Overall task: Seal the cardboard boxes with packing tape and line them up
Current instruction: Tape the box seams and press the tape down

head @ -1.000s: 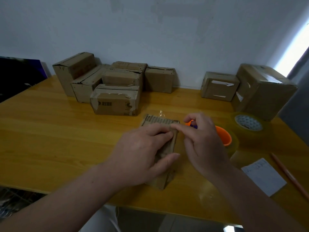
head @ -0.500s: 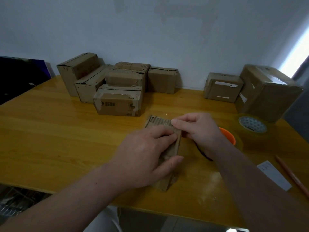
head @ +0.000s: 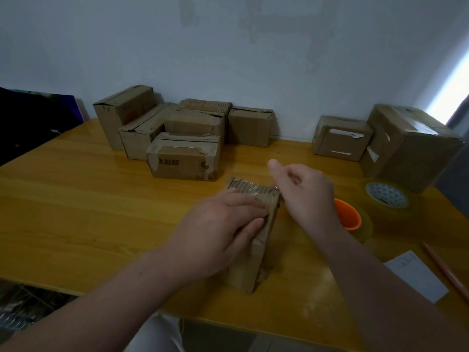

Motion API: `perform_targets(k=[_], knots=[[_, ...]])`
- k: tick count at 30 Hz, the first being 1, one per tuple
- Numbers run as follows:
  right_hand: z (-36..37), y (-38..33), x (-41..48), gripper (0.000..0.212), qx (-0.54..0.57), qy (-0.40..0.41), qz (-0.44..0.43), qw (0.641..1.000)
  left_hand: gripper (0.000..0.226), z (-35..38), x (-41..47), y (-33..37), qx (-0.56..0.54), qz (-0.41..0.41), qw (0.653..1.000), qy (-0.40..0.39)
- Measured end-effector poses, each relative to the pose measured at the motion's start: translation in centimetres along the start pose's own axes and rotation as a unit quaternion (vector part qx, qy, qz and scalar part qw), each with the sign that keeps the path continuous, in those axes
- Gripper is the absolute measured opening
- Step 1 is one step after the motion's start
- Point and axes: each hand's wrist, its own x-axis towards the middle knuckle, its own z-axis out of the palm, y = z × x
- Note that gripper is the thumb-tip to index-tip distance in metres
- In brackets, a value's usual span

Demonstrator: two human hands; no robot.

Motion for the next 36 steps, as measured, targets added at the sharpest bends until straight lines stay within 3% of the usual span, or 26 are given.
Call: perform_targets(k=[3, 6, 8, 10, 13, 19, 25, 32, 36], knots=[[0.0, -0.9, 0.8, 0.025, -0.012, -0.087, -0.003, 0.996, 0.022, -0.1, -0.2, 0.0, -0.034, -0.036, 0.996, 0.081], [0.5, -1.2, 1.3, 0.016, -0.055, -0.082, -0.017, 0.995, 0.029, -0.1, -0.4, 0.0, -0.002, -0.153, 0.976, 0.155], [0.6, -1.1, 1.3, 0.017, -0.064, -0.066, -0.013, 0.996, 0.052, 0.0, -0.5, -0.3, -0.052, -0.269, 0.954, 0.125], [0.8, -1.2, 1.2, 0.018, -0.059, -0.058, -0.007, 0.997, 0.072, -0.2, -0.5, -0.8, -0.113, -0.329, 0.936, 0.049], [0.9, -1.4, 1.0, 0.018, -0.053, -0.048, 0.006, 0.997, 0.075, -0.4, -0.3, -1.2, -0.109, -0.292, 0.949, -0.056], [1.1, -1.5, 0.8, 0.017, -0.035, -0.035, 0.024, 0.998, 0.078, -1.3, 0.9, -1.1, 0.045, -0.216, 0.962, -0.159], [1.4, -1.4, 0.7, 0.019, -0.012, -0.023, 0.044, 0.999, 0.087, -1.3, 1.4, -0.5, 0.148, -0.148, 0.967, -0.146], [1.5, -1.3, 0.7, 0.018, 0.072, -0.043, 0.087, 0.993, 0.084, -1.1, 1.1, -0.9, 0.112, -0.140, 0.971, -0.159], [1.5, -1.3, 0.8, 0.019, 0.169, -0.090, 0.152, 0.970, 0.066, -1.2, 0.9, -1.3, 0.061, -0.152, 0.966, -0.200]])
